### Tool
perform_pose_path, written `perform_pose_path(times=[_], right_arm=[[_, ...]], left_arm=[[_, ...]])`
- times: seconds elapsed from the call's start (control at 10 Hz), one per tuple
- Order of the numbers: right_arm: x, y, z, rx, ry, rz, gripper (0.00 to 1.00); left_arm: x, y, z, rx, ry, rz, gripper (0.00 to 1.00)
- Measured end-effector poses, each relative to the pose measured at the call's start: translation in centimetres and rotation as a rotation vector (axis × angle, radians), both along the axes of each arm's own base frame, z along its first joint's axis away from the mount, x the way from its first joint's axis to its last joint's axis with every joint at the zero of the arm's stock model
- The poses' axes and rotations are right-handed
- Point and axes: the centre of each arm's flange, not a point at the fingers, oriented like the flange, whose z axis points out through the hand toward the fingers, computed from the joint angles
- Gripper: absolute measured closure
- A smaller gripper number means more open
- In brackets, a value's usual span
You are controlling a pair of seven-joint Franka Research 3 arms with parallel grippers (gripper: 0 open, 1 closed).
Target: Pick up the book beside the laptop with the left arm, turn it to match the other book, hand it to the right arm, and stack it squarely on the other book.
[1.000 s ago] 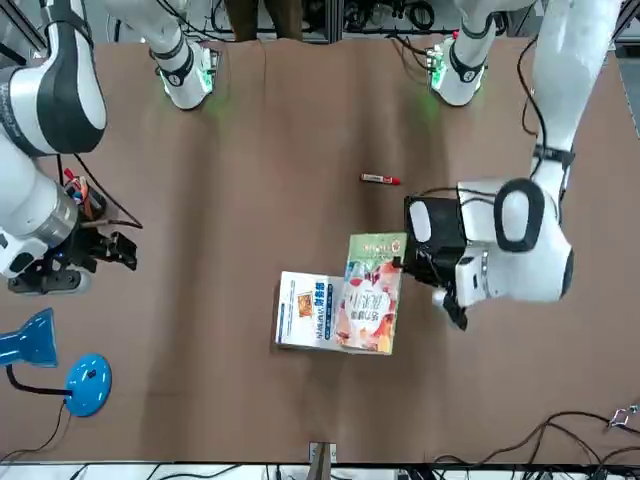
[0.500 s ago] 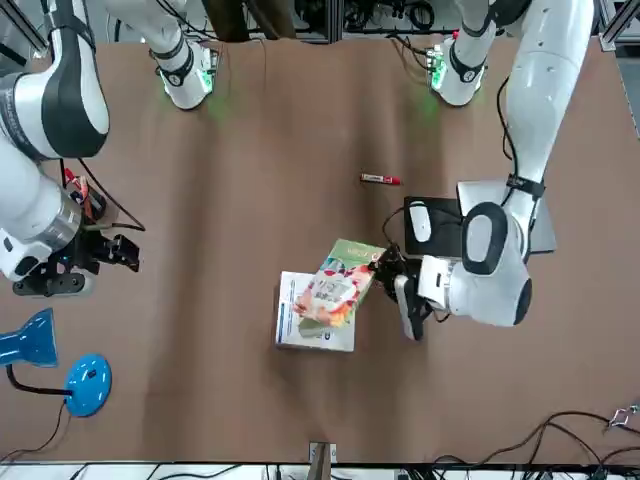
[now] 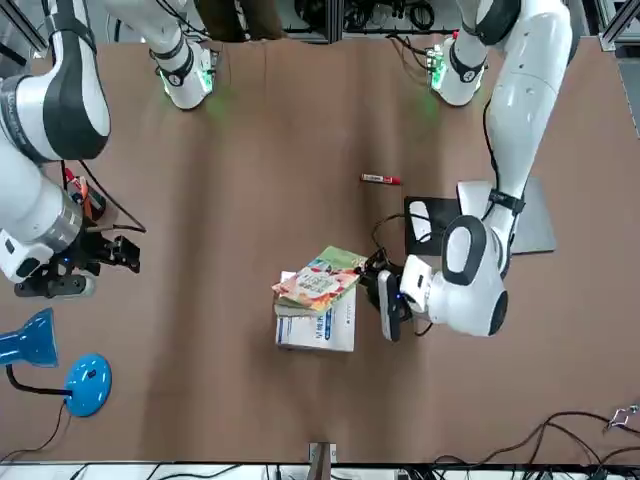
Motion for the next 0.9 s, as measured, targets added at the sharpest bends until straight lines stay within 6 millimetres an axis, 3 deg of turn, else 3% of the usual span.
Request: perform_pose_path(times=[0.6, 0.9], right_arm=[[0.0, 0.3, 0.0, 0.000, 0.000, 0.003, 0.00], [0.0, 0.3, 0.0, 0.000, 0.000, 0.003, 0.00]], left_arm=[[1.8, 2.0, -4.9, 0.098, -0.050, -0.028, 0.84], [1.7, 1.6, -5.4, 0.161, -0.081, -0.050, 0.84]])
